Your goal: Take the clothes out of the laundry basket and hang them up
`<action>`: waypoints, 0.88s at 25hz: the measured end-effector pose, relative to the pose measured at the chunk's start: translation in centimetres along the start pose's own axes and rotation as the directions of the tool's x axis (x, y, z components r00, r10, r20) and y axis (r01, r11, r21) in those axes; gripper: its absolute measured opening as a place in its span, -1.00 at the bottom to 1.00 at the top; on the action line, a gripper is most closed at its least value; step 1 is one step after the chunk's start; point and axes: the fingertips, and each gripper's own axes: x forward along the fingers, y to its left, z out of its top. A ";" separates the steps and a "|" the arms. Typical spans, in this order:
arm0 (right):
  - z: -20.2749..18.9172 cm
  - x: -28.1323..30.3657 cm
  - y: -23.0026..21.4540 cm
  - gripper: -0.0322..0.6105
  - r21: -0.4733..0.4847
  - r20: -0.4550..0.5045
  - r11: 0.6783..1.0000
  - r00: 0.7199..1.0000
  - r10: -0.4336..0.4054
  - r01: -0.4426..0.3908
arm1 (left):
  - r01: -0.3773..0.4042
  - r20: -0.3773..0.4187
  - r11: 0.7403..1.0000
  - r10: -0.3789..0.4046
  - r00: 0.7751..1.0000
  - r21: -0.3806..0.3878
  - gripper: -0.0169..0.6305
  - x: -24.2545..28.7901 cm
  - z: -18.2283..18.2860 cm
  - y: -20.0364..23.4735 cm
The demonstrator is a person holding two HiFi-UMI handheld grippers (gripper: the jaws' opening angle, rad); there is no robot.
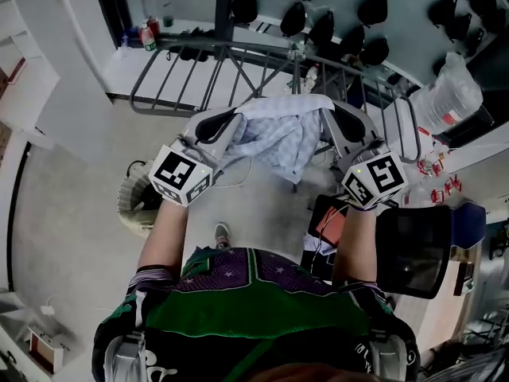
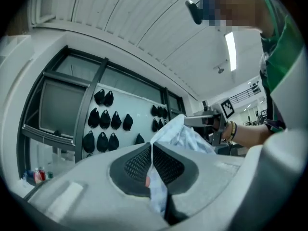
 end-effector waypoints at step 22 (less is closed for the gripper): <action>0.4 6.1 -9.5 -0.86 -0.083 0.032 0.988 0.991 -0.127 0.129 | -0.021 0.145 0.994 0.006 0.989 0.108 -0.88 9.0 7.9 9.1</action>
